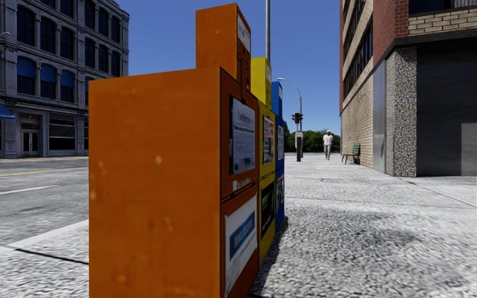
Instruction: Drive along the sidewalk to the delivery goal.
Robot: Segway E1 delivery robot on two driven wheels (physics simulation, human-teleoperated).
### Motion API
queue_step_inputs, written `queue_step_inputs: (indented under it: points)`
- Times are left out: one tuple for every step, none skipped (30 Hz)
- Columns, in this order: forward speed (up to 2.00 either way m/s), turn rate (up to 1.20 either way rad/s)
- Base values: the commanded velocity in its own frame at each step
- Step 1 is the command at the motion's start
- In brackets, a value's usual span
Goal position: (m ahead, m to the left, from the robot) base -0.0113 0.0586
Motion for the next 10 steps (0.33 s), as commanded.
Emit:
queue_step_inputs:
  points:
    - [0.00,0.00]
    - [0.00,0.00]
    - [0.00,0.00]
    - [0.00,0.00]
    - [0.00,0.00]
    - [0.00,0.00]
    - [0.00,0.00]
    - [0.00,0.00]
    - [0.00,0.00]
    - [0.00,0.00]
